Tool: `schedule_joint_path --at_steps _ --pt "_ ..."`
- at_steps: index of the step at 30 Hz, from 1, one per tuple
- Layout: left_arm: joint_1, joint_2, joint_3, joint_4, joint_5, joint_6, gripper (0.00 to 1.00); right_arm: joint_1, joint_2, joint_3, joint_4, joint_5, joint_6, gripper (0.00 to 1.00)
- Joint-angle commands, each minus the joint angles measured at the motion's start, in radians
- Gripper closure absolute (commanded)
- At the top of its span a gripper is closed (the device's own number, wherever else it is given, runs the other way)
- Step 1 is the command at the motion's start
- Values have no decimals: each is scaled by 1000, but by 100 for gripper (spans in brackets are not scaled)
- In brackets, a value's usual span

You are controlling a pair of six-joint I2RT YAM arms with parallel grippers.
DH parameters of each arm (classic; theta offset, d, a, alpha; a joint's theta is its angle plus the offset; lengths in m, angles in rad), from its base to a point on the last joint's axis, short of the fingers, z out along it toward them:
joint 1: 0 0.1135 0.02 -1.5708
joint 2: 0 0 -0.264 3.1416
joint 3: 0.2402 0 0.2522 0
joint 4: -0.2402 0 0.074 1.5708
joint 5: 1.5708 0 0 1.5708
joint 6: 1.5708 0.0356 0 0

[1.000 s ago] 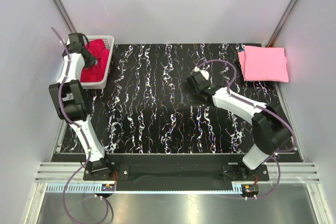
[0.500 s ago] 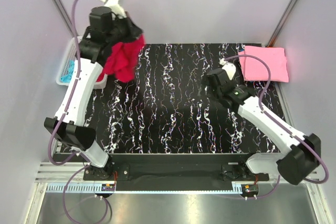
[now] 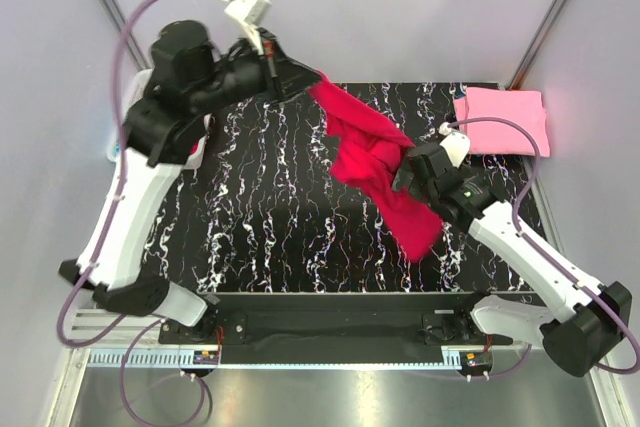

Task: Fold and stack the t-shirts
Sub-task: Move the tshirt to the center of the board

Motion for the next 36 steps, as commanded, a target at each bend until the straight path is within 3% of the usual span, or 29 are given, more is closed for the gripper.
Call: schedule_joint_path --at_steps 1,2,3,5,6,10,13,20,24,27,30,33,34,36 --pt "2 -151 -5 48 -269 42 96 -5 -51 0 -6 71 27 0" --pt "2 -168 -69 48 -327 38 85 -5 -49 -1 -7 69 27 0" --pt "2 -183 -106 50 -381 24 48 -5 -51 -1 -9 68 23 0" --pt "2 -222 -231 53 -482 -14 11 -5 -41 -1 -7 58 17 0" --pt "2 -231 -270 60 -523 -19 1 -7 -38 -3 -9 54 16 0" --pt "2 -245 -382 50 -680 -37 1 -7 -18 5 -10 31 7 0" --pt "2 -251 -436 34 -720 -39 1 -5 -6 10 -10 13 5 0" --pt "2 -217 -592 -29 -636 -132 1 -4 8 -38 23 -101 8 0" --pt "2 -202 -717 -33 -714 -200 1 -4 -44 -118 88 -127 19 0" --pt "3 -150 -761 -3 -653 -214 2 -4 -29 -136 108 -168 10 0" --pt "3 -65 -754 14 -611 -232 7 -4 8 -152 131 -216 10 0" --pt "5 -4 -751 22 -625 -242 18 -4 66 -156 140 -241 16 0" --pt "8 8 -758 25 -661 -242 27 -4 72 -158 142 -244 16 0" --pt "40 28 -792 23 -726 -273 34 -4 75 -159 146 -242 14 0"
